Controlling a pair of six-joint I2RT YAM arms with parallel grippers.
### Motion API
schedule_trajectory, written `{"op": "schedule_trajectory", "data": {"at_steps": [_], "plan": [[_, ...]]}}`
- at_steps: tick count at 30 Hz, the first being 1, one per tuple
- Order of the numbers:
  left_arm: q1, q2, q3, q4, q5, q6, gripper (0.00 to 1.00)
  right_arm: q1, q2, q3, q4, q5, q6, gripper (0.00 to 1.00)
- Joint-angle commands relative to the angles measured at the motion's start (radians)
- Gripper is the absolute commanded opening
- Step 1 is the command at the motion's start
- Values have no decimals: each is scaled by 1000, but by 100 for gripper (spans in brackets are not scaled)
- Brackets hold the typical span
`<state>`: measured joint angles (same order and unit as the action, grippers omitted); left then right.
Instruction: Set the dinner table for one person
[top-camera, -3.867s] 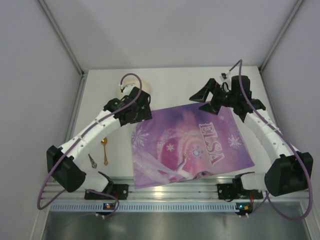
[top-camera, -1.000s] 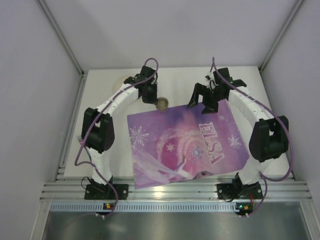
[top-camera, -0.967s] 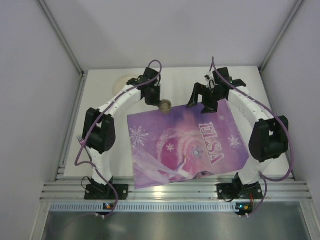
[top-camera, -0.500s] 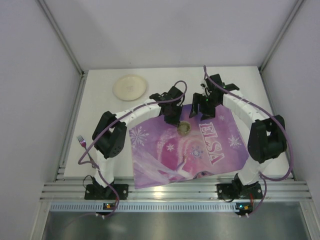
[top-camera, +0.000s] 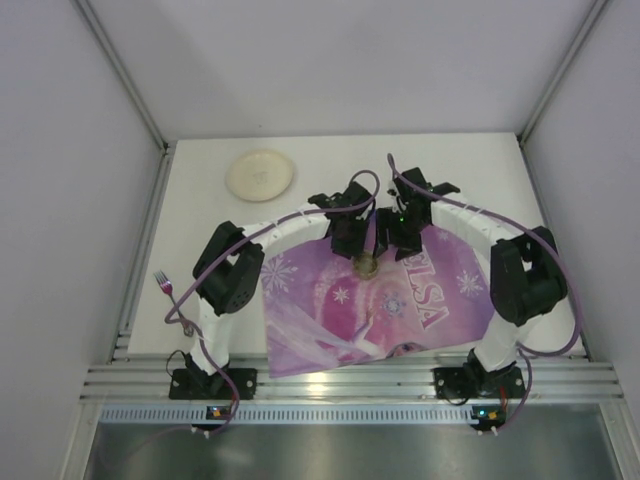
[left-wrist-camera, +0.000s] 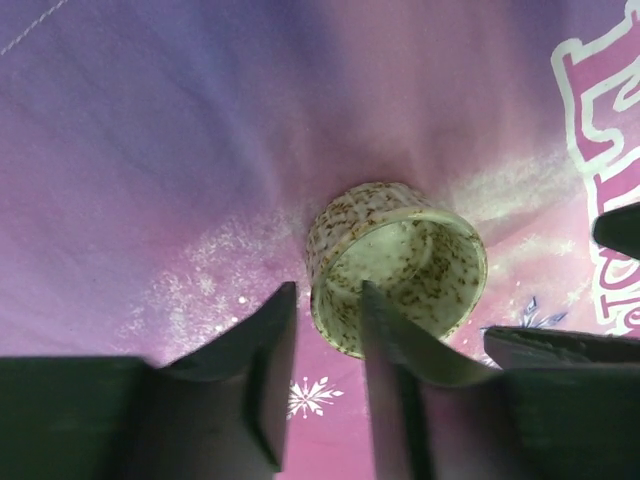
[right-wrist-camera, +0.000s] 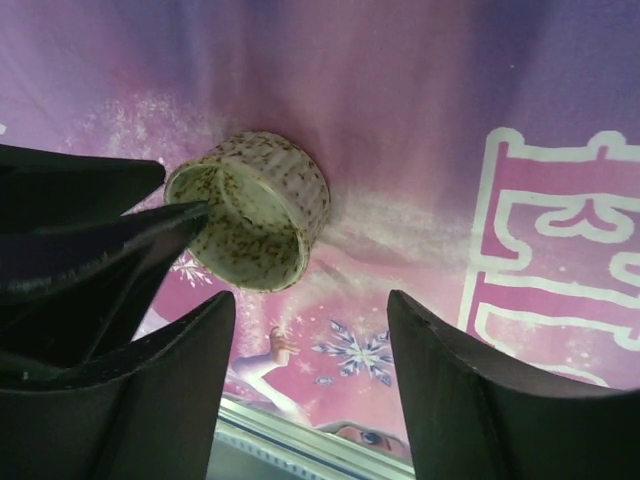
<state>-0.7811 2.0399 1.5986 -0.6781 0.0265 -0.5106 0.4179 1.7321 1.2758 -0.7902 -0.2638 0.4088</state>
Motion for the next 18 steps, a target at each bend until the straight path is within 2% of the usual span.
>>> {"op": "schedule_trajectory", "data": {"at_steps": [1, 5, 12, 17, 18], "plan": [[-6, -29, 11, 32, -17, -17, 41, 21, 23, -26, 92, -22, 25, 61], [-4, -66, 12, 20, -63, -22, 53, 28, 41, -41, 131, -12, 38, 57], [-1, -130, 26, -17, -103, -35, 58, 56, 98, -29, 149, 6, 47, 41], [35, -222, -9, -38, -131, -58, 59, 70, 127, -24, 149, 12, 44, 18], [46, -236, -23, -38, -134, -63, 59, 71, 132, -23, 148, 14, 44, 9]]}}
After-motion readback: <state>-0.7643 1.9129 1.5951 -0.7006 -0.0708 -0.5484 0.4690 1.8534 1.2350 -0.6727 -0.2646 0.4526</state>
